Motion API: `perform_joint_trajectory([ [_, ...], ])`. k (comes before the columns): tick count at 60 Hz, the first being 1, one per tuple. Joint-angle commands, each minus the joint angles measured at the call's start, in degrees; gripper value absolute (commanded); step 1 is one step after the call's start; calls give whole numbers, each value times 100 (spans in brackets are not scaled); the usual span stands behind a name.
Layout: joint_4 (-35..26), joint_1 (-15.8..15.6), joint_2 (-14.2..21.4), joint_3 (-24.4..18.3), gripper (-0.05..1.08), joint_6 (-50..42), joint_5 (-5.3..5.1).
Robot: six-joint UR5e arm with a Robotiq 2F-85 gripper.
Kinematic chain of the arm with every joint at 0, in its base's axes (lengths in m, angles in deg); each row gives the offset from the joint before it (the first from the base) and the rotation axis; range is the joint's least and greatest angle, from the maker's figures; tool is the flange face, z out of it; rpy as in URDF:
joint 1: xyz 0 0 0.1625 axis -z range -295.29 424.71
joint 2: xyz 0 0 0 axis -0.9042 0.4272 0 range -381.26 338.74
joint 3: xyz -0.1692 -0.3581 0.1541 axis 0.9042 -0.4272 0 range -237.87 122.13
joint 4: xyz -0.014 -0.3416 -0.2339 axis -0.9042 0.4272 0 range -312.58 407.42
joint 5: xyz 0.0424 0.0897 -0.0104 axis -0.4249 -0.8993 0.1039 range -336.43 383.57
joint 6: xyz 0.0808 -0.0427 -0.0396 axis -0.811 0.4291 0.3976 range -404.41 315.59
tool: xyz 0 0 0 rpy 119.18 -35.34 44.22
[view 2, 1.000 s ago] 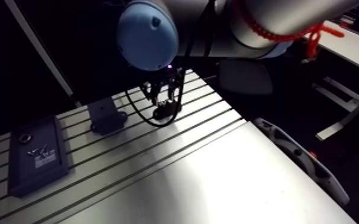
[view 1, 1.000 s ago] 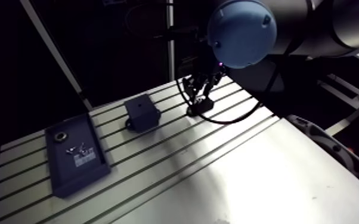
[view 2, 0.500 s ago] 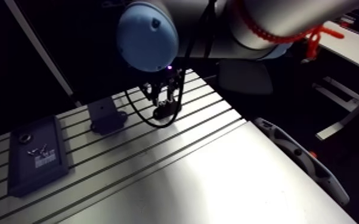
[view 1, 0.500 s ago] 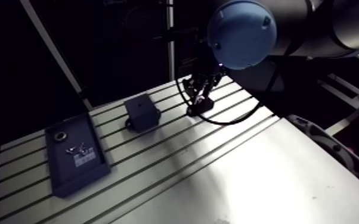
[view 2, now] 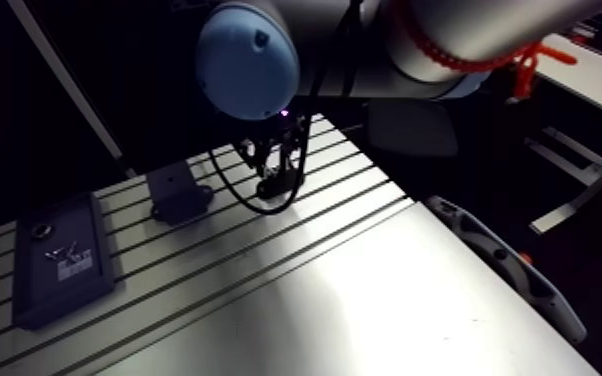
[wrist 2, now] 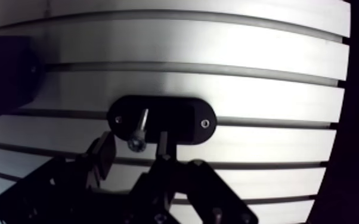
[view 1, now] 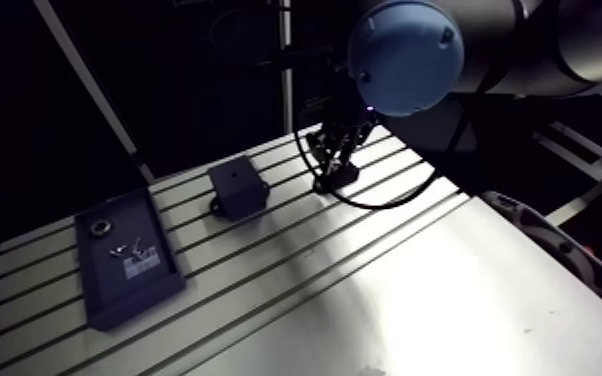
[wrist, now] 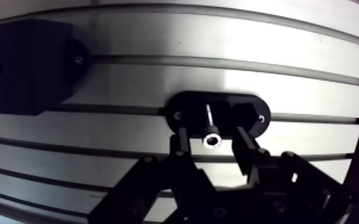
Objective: Pick up the M10 bolt and insert it into the hole until fully seated.
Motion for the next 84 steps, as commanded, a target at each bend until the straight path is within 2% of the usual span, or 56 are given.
perform_joint_trajectory([
  [1, 0, 0, -14, -4, 51, -1, 39],
  [84, 123, -9, -23, 5, 63, 7, 48],
])
